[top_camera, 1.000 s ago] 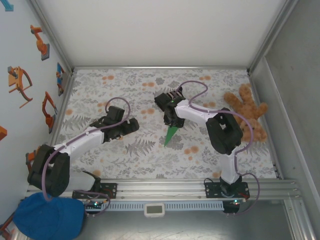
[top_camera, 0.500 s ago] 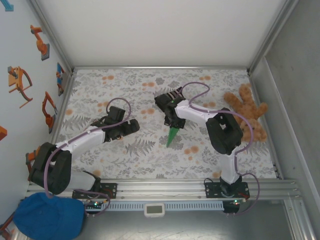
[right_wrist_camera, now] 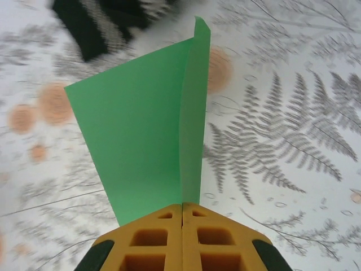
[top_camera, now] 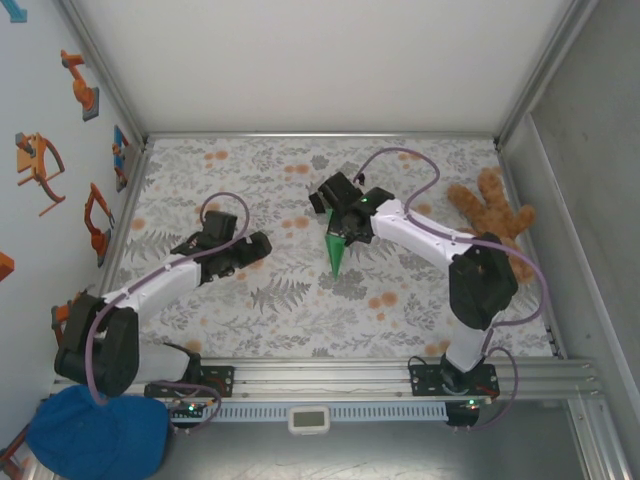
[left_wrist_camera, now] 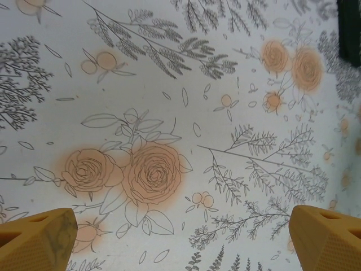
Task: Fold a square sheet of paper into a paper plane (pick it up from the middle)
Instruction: Turn over a paper plane at the center of the table.
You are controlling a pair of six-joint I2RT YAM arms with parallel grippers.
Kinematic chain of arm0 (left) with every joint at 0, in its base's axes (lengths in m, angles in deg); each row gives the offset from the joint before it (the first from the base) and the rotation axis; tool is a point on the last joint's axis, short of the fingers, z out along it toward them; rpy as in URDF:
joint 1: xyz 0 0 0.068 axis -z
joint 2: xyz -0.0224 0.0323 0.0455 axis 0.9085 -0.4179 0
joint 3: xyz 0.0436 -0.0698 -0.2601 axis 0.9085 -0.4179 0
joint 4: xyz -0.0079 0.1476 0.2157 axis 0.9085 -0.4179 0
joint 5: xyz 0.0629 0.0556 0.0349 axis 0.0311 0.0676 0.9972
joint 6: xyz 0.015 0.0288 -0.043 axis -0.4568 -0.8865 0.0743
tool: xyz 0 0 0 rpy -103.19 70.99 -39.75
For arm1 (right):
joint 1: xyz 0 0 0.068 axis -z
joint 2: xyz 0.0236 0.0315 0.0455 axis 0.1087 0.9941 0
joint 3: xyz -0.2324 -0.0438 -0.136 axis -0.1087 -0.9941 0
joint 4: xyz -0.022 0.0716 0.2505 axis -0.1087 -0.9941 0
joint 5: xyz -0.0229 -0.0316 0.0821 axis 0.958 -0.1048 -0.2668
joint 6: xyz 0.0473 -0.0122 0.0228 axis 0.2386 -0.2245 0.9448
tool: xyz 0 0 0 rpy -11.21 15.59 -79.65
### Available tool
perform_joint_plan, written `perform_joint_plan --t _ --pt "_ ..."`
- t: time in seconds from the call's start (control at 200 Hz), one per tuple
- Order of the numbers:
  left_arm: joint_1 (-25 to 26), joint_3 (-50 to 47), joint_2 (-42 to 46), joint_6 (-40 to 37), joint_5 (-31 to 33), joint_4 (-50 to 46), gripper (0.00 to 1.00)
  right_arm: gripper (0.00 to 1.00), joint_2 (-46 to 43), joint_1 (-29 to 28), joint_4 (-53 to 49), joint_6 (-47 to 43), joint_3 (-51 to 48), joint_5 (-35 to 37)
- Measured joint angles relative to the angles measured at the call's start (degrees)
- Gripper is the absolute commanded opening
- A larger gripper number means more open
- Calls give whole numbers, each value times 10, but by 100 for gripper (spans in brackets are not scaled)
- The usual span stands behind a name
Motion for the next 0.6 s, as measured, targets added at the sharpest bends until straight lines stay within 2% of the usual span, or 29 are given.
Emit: perform_joint_plan --t 0.315,0.601 --pt "-40 -39 56 27 -22 10 96 0 -46 0 198 -84 -87 -146" --pt "-42 -59 68 54 -54 43 96 0 -29 8 405 -87 -200 -299"
